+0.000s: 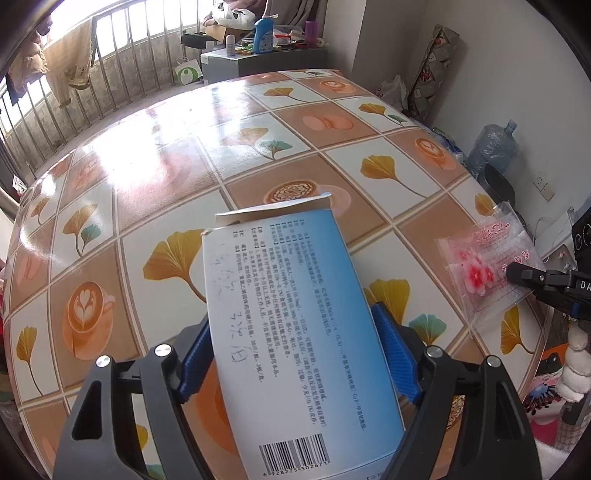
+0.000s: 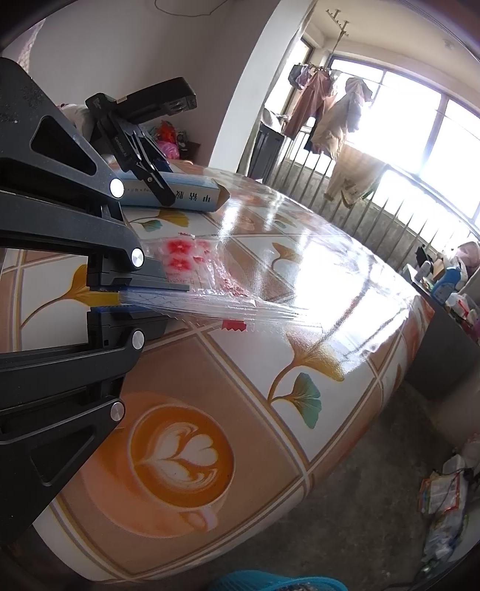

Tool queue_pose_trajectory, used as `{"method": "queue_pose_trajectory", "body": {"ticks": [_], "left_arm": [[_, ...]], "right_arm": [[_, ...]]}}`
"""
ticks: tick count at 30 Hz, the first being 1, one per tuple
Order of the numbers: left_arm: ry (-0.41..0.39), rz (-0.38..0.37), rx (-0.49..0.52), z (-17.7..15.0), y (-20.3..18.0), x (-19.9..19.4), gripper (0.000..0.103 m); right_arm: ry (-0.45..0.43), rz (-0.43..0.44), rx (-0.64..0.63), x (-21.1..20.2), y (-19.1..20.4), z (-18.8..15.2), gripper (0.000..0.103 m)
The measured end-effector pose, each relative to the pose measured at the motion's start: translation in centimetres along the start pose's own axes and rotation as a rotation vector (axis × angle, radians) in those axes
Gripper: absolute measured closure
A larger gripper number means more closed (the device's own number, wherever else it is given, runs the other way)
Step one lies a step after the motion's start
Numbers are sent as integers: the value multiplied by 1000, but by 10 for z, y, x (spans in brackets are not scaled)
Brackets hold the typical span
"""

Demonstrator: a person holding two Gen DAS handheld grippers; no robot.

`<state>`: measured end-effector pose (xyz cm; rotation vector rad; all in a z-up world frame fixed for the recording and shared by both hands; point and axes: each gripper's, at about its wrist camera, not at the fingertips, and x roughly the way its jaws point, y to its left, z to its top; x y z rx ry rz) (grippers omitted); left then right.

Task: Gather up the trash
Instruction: 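Lift the box with the left tool while the right tool holds the bag, then carry the box and bag to the blue wastebasket and open both tools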

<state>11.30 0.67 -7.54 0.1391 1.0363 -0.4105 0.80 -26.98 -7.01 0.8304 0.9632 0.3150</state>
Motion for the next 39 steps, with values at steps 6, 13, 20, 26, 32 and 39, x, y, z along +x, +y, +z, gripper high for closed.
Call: {"method": "queue_pose_trajectory", "body": {"ticks": [6,13,20,26,32,39], "left_arm": [[-37,-2,-13,2,5,-10,26],[-89,-25,-28,6,6,-26,26],[-142,-50,-17,23,-6,-41,26],[-188,-103,52,47,-38,-54,27],[-204,-182,135,70,-83,-61,27],[-214,-256,250,96,-141,-62,26]], "right_arm": [[-9,13,9,-3,-2,0,100],[-20,28,5,-6,-1,-1,100],[-43,54,-1,-11,1,-1,100],[-83,88,15,-26,-7,3,101],[-141,129,41,-48,-16,7,101],[-222,150,89,-80,-40,13,101]]}}
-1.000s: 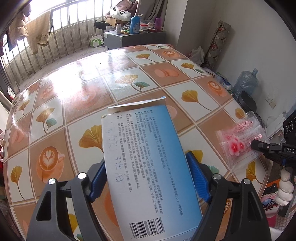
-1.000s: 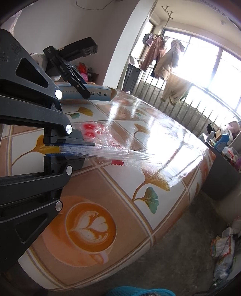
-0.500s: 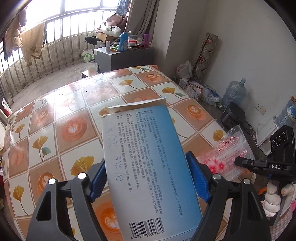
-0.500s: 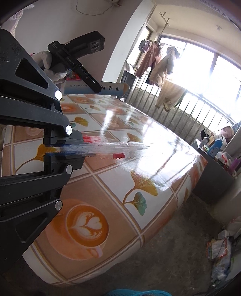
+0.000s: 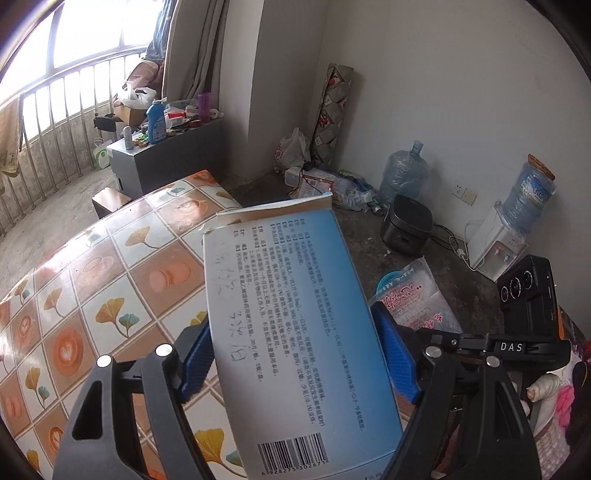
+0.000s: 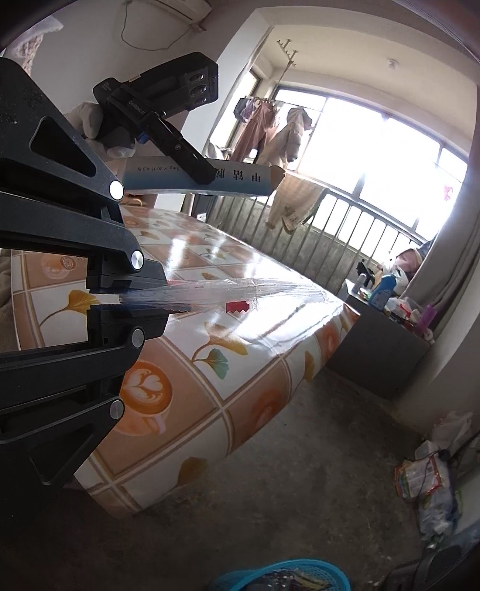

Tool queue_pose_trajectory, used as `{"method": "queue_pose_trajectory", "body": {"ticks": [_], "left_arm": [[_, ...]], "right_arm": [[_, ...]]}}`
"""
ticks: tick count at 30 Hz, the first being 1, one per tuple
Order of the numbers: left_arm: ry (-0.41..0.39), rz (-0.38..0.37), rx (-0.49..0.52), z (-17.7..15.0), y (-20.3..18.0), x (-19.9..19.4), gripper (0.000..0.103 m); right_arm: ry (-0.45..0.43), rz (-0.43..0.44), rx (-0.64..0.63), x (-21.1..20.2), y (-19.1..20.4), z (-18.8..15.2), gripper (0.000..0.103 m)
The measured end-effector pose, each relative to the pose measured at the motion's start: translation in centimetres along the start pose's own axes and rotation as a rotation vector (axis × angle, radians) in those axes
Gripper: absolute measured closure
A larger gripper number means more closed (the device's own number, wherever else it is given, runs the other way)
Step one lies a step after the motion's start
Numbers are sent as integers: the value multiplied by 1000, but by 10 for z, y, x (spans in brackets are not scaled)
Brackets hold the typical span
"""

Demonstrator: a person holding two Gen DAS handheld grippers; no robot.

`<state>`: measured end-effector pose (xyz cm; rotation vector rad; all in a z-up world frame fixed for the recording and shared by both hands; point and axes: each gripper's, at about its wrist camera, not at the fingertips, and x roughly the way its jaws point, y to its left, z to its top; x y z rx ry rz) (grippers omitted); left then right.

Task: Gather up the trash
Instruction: 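Carry the box and bag to the blue wastebasket and open both tools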

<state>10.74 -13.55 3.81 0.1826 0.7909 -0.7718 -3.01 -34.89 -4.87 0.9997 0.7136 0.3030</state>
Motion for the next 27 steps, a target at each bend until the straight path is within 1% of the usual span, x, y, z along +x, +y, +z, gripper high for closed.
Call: {"method": "queue_pose_trajectory", "body": {"ticks": [8,11,14,19,23,27], "left_arm": [[15,-91,101,45,-48,36,26],[31,-128,133,59,-69,57,26],[66,-175,156,69,-94,83,26],[133,-247,169,83,-135,135,26],[202,-297,163,89,-171,182,26],[266,-335,176,90,-205,227,26]], "right_arm": [[-137,-21,74,-42,-26,17,101],[-173,-30,119,-51,-41,20,101],[-213,-53,164,-56,-53,24,101],[-317,-147,246,-84,-84,31,101],[-402,-227,335,-105,-121,39,101],[-449,-278,413,-115,-160,45,100]]}}
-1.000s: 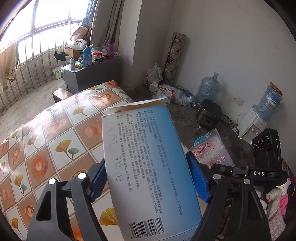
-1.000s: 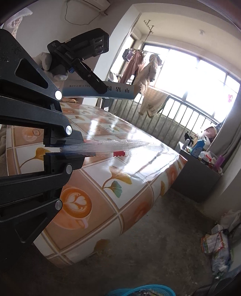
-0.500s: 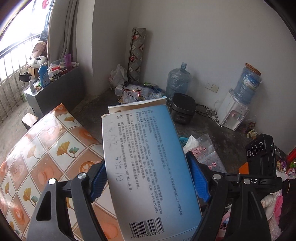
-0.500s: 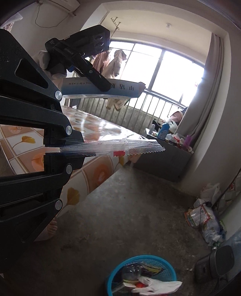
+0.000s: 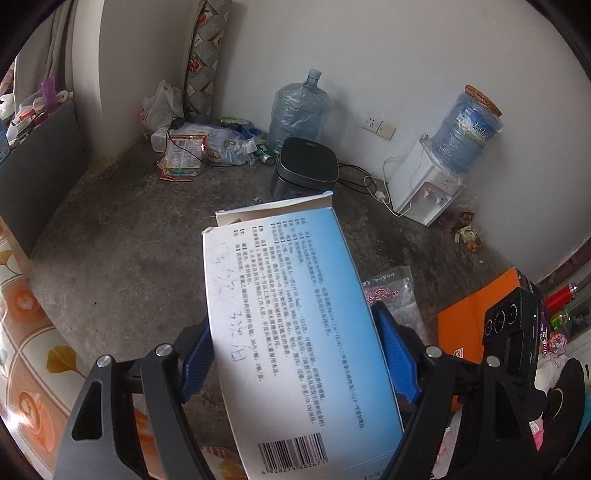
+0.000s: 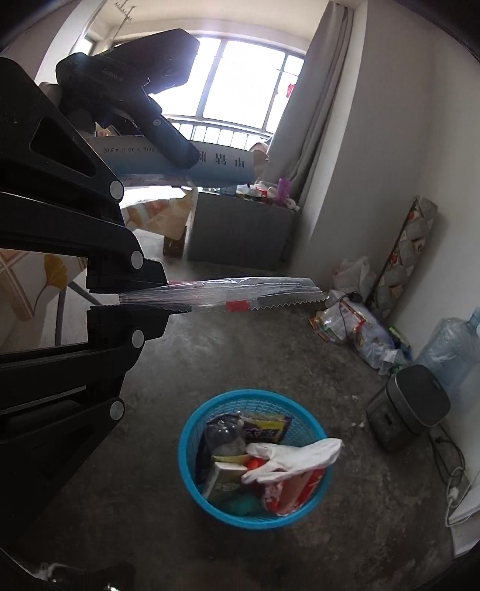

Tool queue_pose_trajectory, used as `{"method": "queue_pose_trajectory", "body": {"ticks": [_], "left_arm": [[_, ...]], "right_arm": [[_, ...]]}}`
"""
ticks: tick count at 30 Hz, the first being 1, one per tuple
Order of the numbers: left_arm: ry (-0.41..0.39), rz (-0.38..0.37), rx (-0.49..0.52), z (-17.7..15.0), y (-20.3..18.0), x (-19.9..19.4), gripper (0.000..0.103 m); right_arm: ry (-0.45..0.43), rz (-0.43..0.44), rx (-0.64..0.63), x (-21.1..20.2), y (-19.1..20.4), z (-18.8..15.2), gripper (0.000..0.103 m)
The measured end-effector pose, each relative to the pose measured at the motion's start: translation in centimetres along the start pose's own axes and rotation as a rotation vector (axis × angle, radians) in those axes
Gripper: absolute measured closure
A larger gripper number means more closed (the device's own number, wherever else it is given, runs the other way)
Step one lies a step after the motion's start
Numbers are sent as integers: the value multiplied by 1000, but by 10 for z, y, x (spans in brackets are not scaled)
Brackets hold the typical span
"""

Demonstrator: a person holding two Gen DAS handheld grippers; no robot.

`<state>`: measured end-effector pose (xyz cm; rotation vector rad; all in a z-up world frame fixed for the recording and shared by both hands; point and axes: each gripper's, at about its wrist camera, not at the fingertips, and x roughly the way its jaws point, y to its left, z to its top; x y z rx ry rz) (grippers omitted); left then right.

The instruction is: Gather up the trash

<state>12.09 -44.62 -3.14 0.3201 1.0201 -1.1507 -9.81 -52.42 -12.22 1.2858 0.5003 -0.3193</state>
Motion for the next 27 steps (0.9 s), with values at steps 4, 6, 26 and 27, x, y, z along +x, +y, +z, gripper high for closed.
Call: {"method": "queue_pose_trajectory", "body": {"ticks": [4,6,26,27], "left_arm": [[36,-30,-12,19,-11,44,25],[35,-42,-17,29,-15,66,24],[0,-65,-124,39,11,87,11],[-22,-62,-115,40,11,73,11]], "right_arm": [[-43,-33,52,10,-24,20,98],[-71,-47,72,17,-36,33,97],[-163,-340,112,35,-114,55,48],[-175,-340,78,33,-103,55,48]]}}
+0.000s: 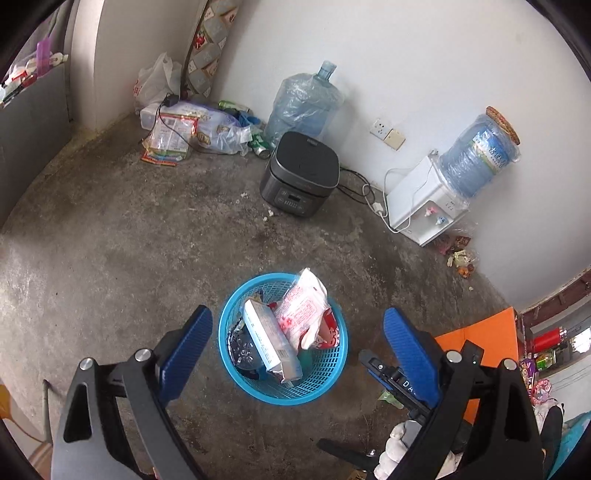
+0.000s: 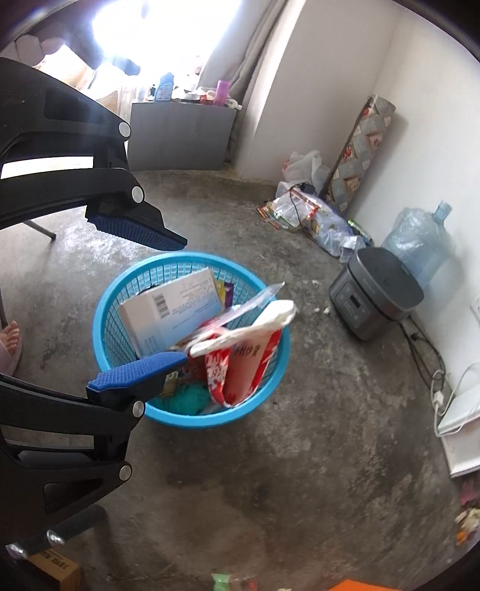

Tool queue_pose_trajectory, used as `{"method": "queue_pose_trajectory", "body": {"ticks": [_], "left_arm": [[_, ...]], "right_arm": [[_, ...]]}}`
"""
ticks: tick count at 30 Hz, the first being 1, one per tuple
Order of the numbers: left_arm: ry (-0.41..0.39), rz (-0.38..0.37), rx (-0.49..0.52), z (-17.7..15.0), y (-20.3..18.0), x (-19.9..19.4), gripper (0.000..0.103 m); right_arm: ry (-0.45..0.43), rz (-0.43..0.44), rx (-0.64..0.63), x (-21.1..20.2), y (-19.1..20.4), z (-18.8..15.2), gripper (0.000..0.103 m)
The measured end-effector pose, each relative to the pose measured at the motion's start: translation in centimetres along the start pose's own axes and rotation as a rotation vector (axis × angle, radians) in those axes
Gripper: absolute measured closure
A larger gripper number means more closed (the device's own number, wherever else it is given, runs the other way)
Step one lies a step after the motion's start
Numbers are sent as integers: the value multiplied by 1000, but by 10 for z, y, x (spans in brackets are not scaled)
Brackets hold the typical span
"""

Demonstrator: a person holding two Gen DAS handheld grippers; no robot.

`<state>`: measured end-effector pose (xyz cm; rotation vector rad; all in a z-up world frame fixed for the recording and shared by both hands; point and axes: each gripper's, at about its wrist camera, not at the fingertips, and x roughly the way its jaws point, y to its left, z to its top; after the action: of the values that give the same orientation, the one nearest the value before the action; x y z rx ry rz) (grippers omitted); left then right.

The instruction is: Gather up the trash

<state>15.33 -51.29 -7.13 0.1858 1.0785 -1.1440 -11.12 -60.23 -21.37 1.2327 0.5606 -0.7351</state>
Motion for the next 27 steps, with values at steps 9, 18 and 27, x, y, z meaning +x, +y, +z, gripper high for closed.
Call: {"method": "queue_pose_trajectory", "body": {"ticks": [9,18,27], "left_arm": [[-229,112,65,-18,-5,-152,7],[-388,368,-34,-93,24,-283,6],[-479,850,-278,-195,60,-375,6]], "right_arm": [[-186,89,-384,-76,109,-30,42],[-358,234,-695,-153,185,-91,15],[-445,339,-937,-200,234,-164,8]]}}
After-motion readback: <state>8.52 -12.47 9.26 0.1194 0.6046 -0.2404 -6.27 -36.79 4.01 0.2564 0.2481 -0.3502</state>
